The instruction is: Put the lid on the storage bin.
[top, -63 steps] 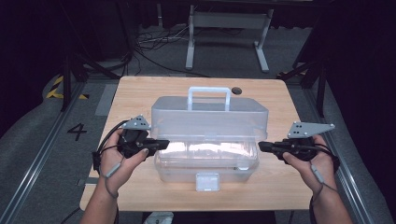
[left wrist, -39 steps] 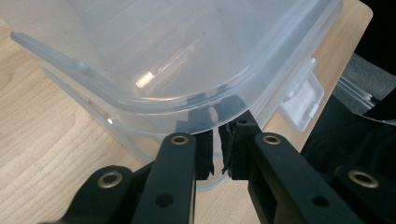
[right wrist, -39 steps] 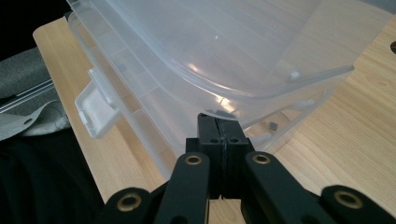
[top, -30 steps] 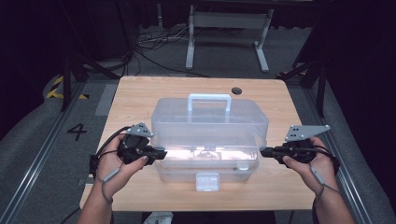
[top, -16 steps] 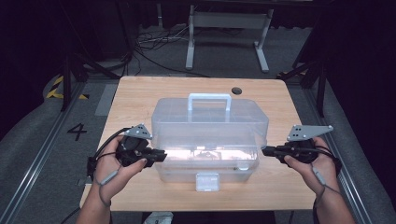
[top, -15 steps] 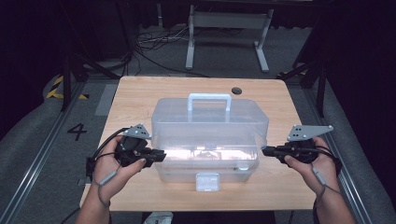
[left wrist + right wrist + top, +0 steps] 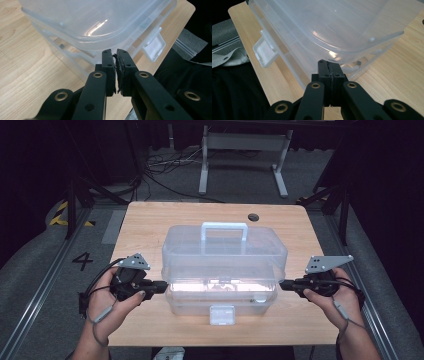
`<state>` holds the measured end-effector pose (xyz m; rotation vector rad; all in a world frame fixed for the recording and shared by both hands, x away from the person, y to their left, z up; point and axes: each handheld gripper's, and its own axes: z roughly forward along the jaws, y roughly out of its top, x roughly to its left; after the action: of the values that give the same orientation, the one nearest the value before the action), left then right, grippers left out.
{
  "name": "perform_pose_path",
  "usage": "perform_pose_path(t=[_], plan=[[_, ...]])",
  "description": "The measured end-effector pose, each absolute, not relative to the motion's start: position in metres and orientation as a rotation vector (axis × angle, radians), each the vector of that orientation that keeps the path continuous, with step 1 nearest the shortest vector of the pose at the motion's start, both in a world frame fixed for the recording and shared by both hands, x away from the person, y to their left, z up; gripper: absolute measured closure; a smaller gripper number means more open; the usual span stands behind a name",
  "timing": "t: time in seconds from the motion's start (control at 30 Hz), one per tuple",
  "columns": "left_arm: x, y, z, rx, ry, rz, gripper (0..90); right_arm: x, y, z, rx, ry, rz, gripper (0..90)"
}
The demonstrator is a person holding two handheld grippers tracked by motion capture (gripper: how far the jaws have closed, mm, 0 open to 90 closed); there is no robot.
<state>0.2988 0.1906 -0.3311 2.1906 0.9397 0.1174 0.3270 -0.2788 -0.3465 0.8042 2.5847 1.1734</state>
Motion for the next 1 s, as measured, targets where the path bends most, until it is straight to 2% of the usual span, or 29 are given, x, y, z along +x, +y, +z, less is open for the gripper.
perform_pose_path(t=[1.0], plan=[[0.304, 0.194, -0.343, 2.276, 0.964, 0.061, 86.4, 0.326, -0.274, -0.355, 0.769, 2.721, 1.017, 90.0]])
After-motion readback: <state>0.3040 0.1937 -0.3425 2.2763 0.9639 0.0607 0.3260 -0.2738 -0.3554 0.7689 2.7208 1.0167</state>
